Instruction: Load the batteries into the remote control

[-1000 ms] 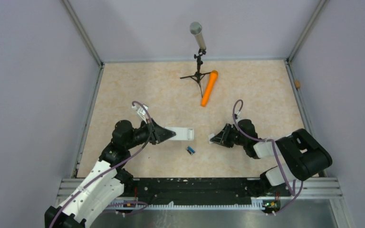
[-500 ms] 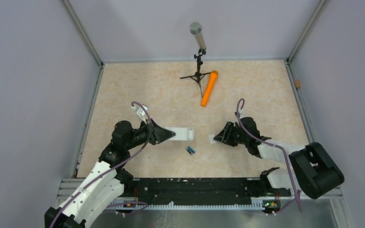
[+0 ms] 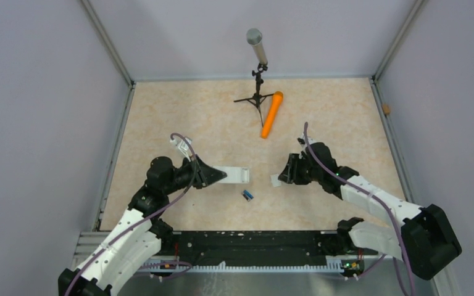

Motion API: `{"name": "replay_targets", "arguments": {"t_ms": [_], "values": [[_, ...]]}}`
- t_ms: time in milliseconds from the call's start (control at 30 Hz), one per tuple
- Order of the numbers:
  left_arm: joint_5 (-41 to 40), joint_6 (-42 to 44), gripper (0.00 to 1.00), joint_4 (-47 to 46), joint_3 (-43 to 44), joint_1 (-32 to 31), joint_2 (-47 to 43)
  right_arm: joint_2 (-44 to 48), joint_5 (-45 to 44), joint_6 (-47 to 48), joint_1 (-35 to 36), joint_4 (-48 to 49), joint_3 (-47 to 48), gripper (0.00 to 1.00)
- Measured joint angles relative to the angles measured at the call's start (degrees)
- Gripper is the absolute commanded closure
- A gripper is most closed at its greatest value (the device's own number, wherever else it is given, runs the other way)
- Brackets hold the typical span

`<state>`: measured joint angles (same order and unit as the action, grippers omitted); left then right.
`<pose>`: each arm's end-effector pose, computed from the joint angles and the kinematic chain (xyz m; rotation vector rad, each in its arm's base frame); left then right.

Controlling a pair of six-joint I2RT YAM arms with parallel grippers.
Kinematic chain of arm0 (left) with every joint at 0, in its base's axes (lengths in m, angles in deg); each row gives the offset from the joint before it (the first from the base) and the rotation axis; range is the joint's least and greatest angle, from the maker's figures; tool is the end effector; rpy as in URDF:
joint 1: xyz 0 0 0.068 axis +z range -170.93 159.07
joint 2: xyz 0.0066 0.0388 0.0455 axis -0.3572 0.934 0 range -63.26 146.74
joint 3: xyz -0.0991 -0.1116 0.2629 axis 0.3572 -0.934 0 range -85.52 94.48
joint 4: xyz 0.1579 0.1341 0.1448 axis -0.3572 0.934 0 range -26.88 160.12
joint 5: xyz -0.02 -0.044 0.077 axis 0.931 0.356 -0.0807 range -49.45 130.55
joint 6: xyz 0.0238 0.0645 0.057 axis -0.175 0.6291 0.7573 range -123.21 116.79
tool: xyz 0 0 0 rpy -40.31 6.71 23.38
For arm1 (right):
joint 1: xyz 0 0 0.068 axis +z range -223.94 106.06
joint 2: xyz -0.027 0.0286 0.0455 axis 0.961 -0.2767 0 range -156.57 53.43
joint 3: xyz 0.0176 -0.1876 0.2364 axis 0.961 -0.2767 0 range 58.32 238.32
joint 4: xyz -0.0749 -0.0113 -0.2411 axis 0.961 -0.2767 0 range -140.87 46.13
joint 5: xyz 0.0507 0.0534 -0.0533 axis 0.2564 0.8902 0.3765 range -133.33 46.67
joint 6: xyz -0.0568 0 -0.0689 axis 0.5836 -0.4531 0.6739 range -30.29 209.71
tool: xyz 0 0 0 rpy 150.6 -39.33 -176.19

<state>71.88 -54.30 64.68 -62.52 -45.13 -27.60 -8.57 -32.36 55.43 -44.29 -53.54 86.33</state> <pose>0.1304 -0.1040 0.2571 -0.0402 2.0260 -1.3806 0.1844 0.1223 0.1864 -0.0014 2.4487 0.7537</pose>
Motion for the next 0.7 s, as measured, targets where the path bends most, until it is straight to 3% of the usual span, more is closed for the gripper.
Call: {"name": "replay_targets", "arguments": {"t_ms": [200,700], "values": [[0.09,-0.02,1.00,2.84,0.00,0.24,0.48,-0.39,-1.44,3.74,6.01,-3.65,6.43,0.58],[9.97,-6.29,1.00,5.33,-5.79,-0.94,5.40,0.24,-2.21,7.23,8.52,-7.98,8.81,0.58]]}}
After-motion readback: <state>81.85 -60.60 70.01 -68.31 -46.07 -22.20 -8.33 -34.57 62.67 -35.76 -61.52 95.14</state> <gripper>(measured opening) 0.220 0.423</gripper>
